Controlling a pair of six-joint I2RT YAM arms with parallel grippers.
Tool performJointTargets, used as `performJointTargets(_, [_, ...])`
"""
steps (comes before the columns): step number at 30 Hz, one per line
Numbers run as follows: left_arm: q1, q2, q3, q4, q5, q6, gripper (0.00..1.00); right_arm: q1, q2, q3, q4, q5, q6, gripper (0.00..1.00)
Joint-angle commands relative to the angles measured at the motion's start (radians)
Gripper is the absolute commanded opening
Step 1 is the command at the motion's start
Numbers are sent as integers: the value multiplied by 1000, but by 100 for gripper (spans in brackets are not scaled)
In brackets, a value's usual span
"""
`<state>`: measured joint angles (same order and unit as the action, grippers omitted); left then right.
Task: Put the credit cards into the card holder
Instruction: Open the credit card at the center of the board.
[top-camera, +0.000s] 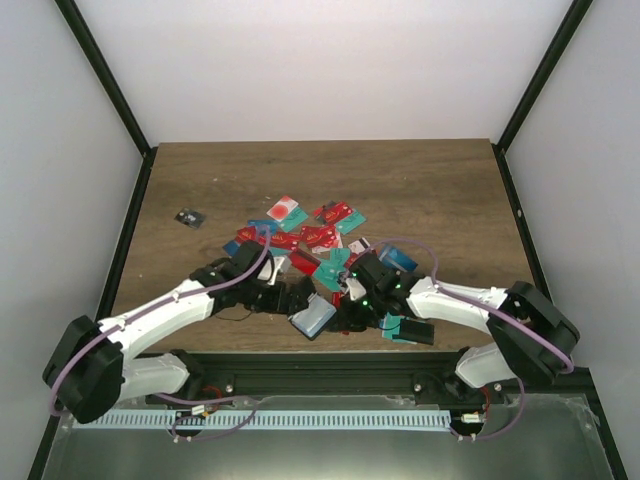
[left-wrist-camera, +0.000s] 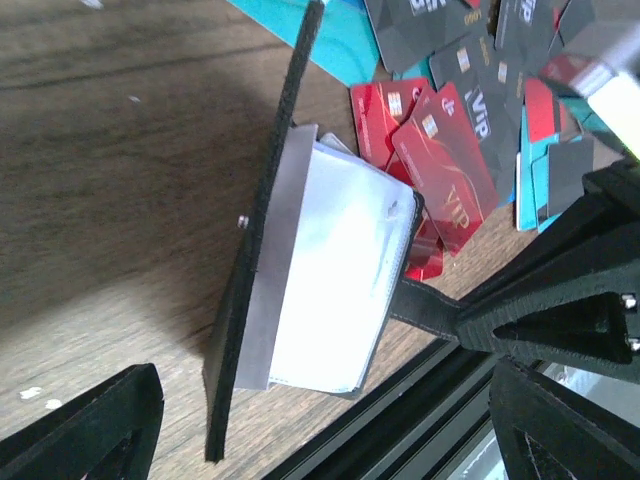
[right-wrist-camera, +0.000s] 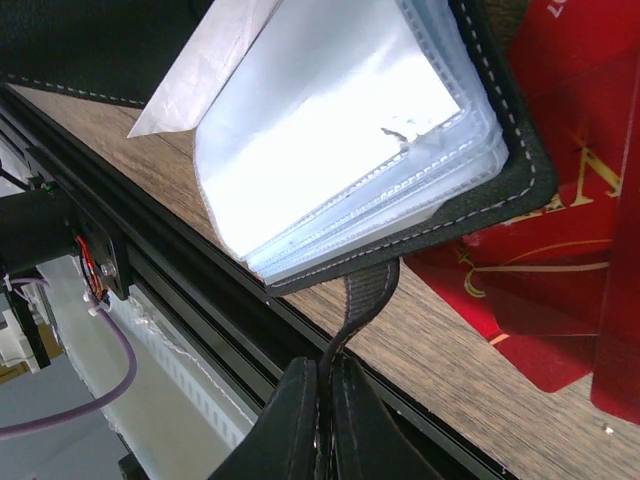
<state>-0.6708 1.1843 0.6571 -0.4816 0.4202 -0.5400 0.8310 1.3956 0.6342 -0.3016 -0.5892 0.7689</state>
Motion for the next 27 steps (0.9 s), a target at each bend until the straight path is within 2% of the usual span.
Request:
performJointTargets(1, [-51,45,32,14,-28,21,91,5,-22,17,15,14,5,1])
performJointTargets(9, [-110,110,101,-24,-136,17,90,6,-43,31,18,20,7,1])
performJointTargets(13, [-112,114,115,-55,-230,20,84,5,-32,25,11,25,2,1])
performJointTargets(21, [-112,156,71,-18,-291,28,46,2,8,42,9,45,-20,1])
performJointTargets(26, [-111,145,54,-43,-354,-12,5,-32,71,76,9,46,-60,1])
performJointTargets(27, [-111,130,48,-53,-368,-28,4,-42,87,87,10,42,-70,1])
